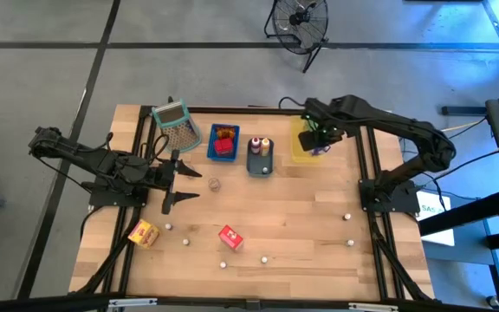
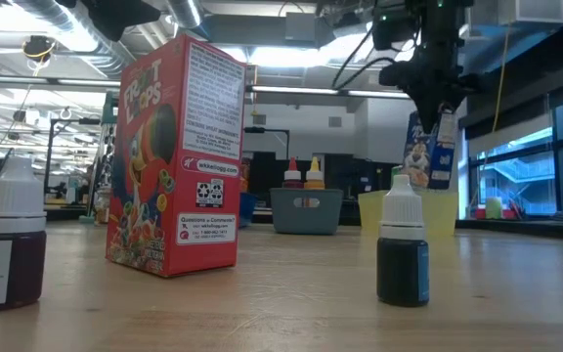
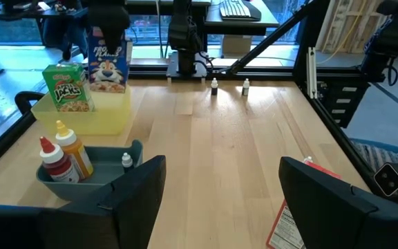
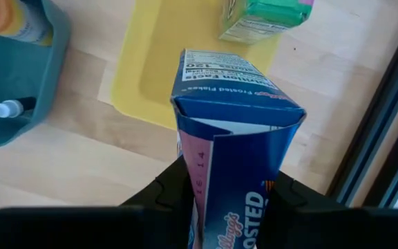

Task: Pick & Place Kitchen Items
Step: Put the blue cereal box into the yellow bin

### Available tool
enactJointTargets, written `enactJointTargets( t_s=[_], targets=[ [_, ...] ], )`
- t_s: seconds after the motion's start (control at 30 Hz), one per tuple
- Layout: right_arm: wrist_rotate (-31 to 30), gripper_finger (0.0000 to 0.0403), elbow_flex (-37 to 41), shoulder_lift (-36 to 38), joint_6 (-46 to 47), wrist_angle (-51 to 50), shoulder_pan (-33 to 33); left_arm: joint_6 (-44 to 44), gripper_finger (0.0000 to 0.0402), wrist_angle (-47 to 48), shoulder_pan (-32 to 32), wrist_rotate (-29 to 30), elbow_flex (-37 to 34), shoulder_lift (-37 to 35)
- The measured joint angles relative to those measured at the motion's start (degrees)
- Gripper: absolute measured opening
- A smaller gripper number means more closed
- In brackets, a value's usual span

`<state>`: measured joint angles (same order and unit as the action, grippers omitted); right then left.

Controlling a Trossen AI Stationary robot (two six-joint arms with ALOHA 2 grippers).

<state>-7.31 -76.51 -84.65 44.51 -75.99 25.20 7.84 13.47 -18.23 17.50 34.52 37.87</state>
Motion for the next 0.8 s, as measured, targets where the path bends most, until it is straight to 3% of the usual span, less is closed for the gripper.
enactJointTargets(
  t_s=[0.8],
  targets=[
    [-0.2, 0.011, 0.0, -1.5, -0.2, 0.1, 3.8, 0.6, 0.0278, 0.0, 0.0, 0.0, 0.0, 0.0]
  ],
)
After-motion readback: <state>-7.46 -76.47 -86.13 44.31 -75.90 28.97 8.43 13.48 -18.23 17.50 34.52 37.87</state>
